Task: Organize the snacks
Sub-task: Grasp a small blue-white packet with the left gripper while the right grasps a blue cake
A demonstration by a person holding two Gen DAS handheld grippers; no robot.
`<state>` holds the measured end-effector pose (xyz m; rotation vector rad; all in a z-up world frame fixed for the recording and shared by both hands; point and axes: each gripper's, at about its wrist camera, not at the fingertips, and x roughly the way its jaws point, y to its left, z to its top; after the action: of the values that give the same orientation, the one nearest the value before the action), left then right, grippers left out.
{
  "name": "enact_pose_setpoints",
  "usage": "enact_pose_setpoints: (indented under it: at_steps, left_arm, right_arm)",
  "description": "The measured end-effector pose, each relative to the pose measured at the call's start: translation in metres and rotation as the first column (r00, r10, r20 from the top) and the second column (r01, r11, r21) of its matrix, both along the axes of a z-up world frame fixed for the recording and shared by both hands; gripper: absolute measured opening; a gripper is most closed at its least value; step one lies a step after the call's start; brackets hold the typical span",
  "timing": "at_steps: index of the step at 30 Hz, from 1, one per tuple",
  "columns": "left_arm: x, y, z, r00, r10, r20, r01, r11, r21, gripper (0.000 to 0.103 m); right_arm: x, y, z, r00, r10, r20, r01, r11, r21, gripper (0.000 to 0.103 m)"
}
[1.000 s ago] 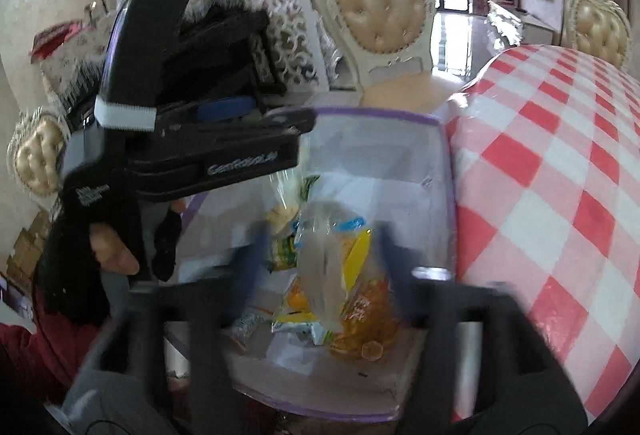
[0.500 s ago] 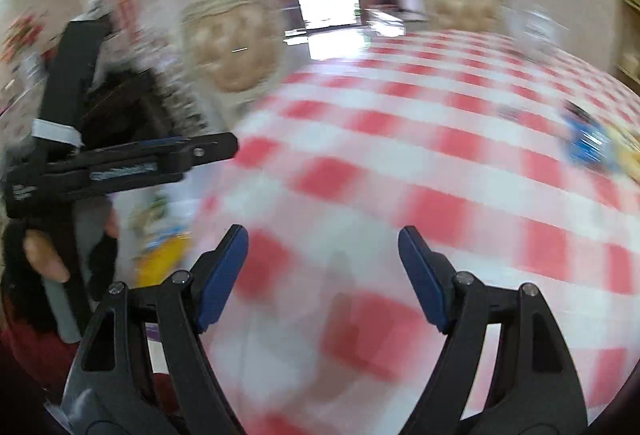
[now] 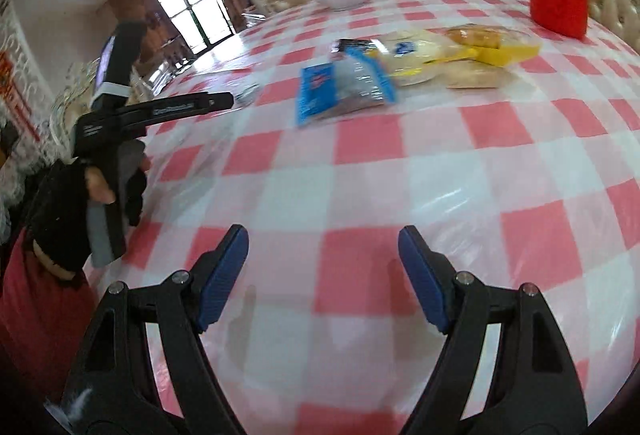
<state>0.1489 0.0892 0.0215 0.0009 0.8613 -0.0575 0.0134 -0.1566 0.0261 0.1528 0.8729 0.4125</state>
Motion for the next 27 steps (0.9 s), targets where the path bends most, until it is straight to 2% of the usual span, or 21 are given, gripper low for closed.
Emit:
enact_pose_setpoints:
  at_steps: [3,4,5,6,7,8,9,13,15,16,20,22,23,24,26,27]
  left_arm:
    - [0.028,-0.010,-0.012,0.999,0.000,-0.046,0.002,0.999,0.052,0.084]
    - [0.033,-0.009,-0.015,0.998,-0.001,-0.058,0.003,0.999,0.044,0.077]
    - [0.037,-0.009,-0.018,0.998,-0.008,-0.055,0.009,1.000,0.025,0.076]
    - [0.037,-0.011,-0.019,0.999,-0.018,-0.049,0.019,0.999,0.032,0.069]
    - [0.037,-0.014,-0.018,0.998,-0.043,-0.044,0.044,0.998,0.033,0.043]
    - [0.036,-0.016,-0.017,0.996,-0.084,-0.034,0.085,0.996,0.036,0.025]
    - [0.033,-0.015,-0.016,0.995,-0.094,-0.034,0.096,0.995,0.042,0.021]
    - [0.025,-0.001,-0.016,0.994,-0.107,-0.038,0.107,0.994,0.012,0.021]
    - [0.026,0.007,-0.015,0.993,-0.109,-0.041,0.108,0.993,-0.037,0.021]
    - [0.026,0.007,-0.013,0.992,-0.116,-0.041,0.114,0.992,-0.046,0.021]
    - [0.023,0.007,-0.009,0.991,-0.131,-0.036,0.128,0.989,-0.074,0.021]
    - [0.019,0.006,-0.007,0.990,-0.136,-0.031,0.133,0.988,-0.075,0.021]
    - [0.017,0.006,-0.006,0.990,-0.138,-0.030,0.135,0.987,-0.081,0.021]
    - [0.015,0.006,-0.005,0.990,-0.139,-0.027,0.136,0.987,-0.088,0.021]
    - [0.006,0.008,-0.003,0.990,-0.137,-0.019,0.135,0.986,-0.097,0.021]
    - [0.001,0.009,-0.002,0.991,-0.135,-0.015,0.133,0.986,-0.101,0.021]
  right_arm:
    - [0.030,-0.003,-0.003,1.000,-0.013,-0.015,0.013,1.000,-0.002,0.080]
    - [0.034,-0.005,-0.004,1.000,-0.014,-0.016,0.014,1.000,-0.006,0.080]
    - [0.046,0.000,-0.005,1.000,-0.014,-0.017,0.014,1.000,-0.012,0.080]
    - [0.056,0.004,-0.005,1.000,-0.020,-0.015,0.019,1.000,-0.024,0.080]
    - [0.070,0.009,-0.007,1.000,-0.027,-0.014,0.027,0.999,-0.044,0.080]
    - [0.082,0.017,-0.007,1.000,-0.028,-0.011,0.028,0.997,-0.071,0.080]
    - [0.091,0.024,-0.006,1.000,-0.019,-0.005,0.018,0.997,-0.078,0.080]
    - [0.117,0.053,0.004,0.998,0.003,0.056,0.003,0.995,-0.101,0.081]
    - [0.129,0.069,0.009,0.996,0.018,0.090,-0.004,0.988,-0.154,0.089]
    - [0.135,0.076,0.008,0.995,0.019,0.096,-0.001,0.983,-0.184,0.089]
    - [0.154,0.089,-0.011,0.998,-0.017,0.057,0.034,0.946,-0.322,0.088]
    - [0.152,0.084,-0.017,0.997,-0.032,0.064,0.053,0.936,-0.348,0.068]
    - [0.151,0.080,-0.013,0.997,-0.033,0.076,0.056,0.944,-0.327,0.059]
    - [0.149,0.075,-0.011,0.997,-0.024,0.073,0.044,0.955,-0.294,0.054]
    - [0.135,0.065,-0.006,0.998,-0.017,0.066,0.032,0.972,-0.234,0.053]
    - [0.128,0.064,-0.004,0.997,-0.014,0.077,0.032,0.972,-0.234,0.053]
